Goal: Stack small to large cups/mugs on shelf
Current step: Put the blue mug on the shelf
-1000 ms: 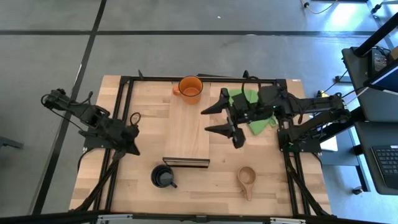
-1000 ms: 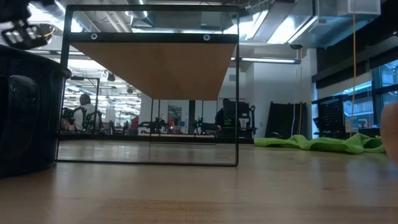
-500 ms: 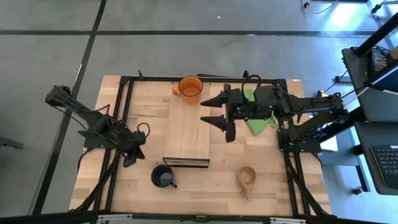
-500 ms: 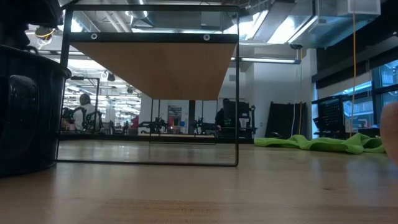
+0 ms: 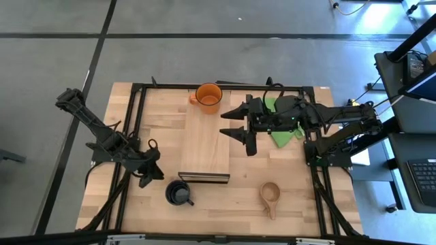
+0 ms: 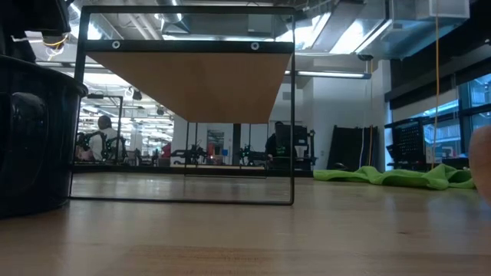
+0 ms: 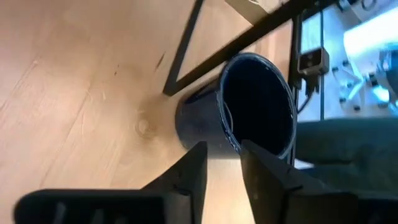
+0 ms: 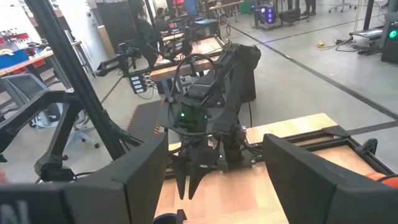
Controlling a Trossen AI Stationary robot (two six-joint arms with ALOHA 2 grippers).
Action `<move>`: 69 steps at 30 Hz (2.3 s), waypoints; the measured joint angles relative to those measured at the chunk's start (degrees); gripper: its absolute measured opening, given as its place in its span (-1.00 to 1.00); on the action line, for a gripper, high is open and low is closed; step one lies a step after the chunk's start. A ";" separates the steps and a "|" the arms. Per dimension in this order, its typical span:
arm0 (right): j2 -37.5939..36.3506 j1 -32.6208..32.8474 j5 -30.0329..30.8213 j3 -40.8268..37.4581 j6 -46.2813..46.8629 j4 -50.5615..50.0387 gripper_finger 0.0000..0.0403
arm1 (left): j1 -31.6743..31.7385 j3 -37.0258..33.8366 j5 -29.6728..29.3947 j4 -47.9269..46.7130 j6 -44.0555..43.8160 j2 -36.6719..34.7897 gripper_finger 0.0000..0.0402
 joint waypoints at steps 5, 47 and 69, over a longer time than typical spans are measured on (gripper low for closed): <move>0.00 0.00 0.00 0.00 0.09 -1.90 0.31 | -1.43 0.00 -1.14 2.50 -6.74 3.48 -0.46; 0.00 -3.26 1.29 -0.02 -4.90 -8.91 0.31 | -3.20 18.88 2.28 -12.39 -26.87 30.66 -0.58; 0.00 -8.17 1.27 -0.02 -4.55 -9.57 0.31 | -1.17 28.34 -1.37 -29.45 22.22 26.45 -0.94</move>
